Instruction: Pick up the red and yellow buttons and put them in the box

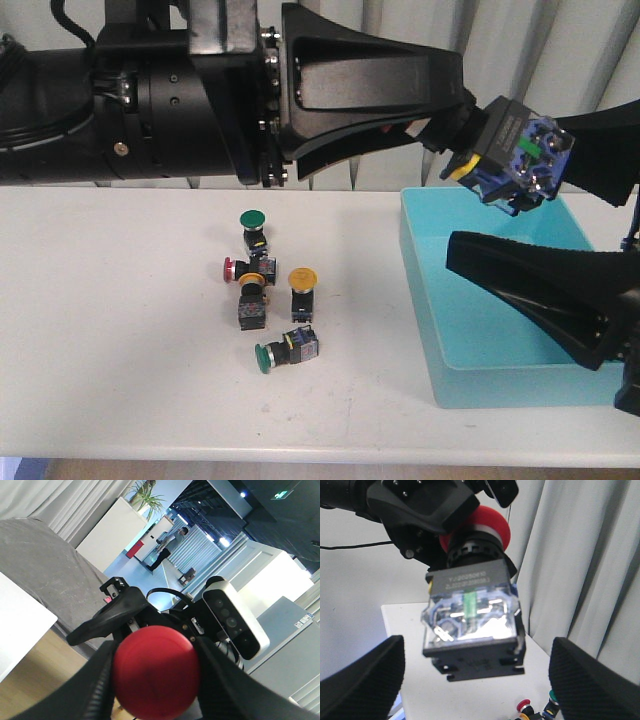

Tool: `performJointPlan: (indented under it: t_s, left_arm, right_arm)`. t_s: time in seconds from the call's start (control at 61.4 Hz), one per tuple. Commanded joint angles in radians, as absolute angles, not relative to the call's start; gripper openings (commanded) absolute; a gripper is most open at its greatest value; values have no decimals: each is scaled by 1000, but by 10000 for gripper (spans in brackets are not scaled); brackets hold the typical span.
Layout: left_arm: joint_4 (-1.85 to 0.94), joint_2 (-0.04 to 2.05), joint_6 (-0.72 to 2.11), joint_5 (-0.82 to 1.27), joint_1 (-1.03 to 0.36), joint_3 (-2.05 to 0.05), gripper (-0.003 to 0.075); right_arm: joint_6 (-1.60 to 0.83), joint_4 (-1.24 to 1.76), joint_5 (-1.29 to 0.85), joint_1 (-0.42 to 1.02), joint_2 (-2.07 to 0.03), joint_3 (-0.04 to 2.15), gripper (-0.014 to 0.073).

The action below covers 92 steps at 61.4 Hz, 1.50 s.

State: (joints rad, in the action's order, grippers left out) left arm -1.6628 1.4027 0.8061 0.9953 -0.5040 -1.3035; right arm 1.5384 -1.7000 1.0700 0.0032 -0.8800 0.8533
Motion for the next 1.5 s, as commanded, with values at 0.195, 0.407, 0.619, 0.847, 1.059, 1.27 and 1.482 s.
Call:
performJointPlan:
  t_s: [0.195,0.407,0.619,0.847,1.059,1.27,1.482]
  left_arm:
    - [-1712,1370,802,999,-509,-1338,-8]
    - [-1683,1370,802,997,-509,-1338,-8]
    - [-1632,1370,802,997,-509,-1338,-7]
    - [-1484,1370,802,943,-509,-1338,21]
    - [-1371,1370,747,901,-509,-1338,319]
    - [-1330,1370,747,901,-509,-1338,494]
    - [-1301,1370,747,900,-509,-1338,524]
  right_arm:
    - [1525,-1629,1059,0,-878,884,485]
    - [1525,-1593,1059,0,-878,884,335]
    - [1517,-1593,1059,0,-878,884,97]
    - [1517,-1595,1059,0,-878,884,-10]
    - [1518,-1595,1039,0,-878,884,-8]
    - [1521,-1595,994,0,-878,884,-7]
    - [1521,-1611,792,0,-878,884,-7]
